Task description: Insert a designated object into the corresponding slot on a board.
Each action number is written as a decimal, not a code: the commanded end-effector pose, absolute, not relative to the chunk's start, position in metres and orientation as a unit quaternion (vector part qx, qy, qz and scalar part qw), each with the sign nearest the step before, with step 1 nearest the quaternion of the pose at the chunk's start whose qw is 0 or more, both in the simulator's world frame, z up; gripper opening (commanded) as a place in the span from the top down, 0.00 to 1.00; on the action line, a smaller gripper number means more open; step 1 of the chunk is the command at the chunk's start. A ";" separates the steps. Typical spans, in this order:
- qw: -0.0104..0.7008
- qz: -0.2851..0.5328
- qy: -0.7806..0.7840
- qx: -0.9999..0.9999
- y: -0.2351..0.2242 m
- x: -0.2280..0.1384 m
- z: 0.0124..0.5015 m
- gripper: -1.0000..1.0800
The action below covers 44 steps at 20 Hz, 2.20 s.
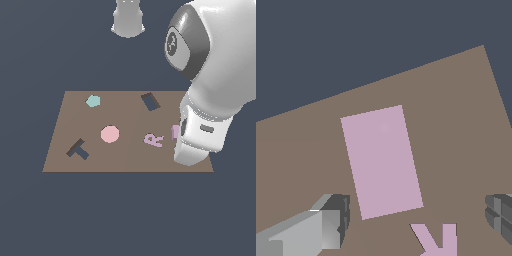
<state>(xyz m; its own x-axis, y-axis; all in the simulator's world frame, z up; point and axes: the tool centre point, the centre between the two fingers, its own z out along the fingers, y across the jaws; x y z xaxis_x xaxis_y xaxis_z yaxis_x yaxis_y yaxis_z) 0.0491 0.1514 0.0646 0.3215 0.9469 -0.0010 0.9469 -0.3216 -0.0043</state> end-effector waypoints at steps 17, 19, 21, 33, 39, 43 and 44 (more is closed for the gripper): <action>0.000 0.000 -0.664 -0.748 0.179 0.036 0.047 0.04; 0.000 0.000 -0.665 -0.747 0.179 0.036 0.040 0.04; 0.000 0.000 -0.665 -0.747 0.179 0.035 0.034 0.04; 0.000 0.000 -0.665 -0.746 0.179 0.035 0.030 1.00; 0.000 0.000 -0.666 -0.746 0.179 0.036 0.035 1.00; 0.000 0.000 -0.668 -0.744 0.179 0.035 0.033 1.00; 0.000 0.000 -0.671 -0.742 0.179 0.034 0.033 1.00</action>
<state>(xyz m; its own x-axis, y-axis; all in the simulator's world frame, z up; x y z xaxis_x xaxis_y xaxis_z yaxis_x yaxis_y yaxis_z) 0.0344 0.1790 0.0327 0.1064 0.9943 -0.0006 0.9943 -0.1064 -0.0013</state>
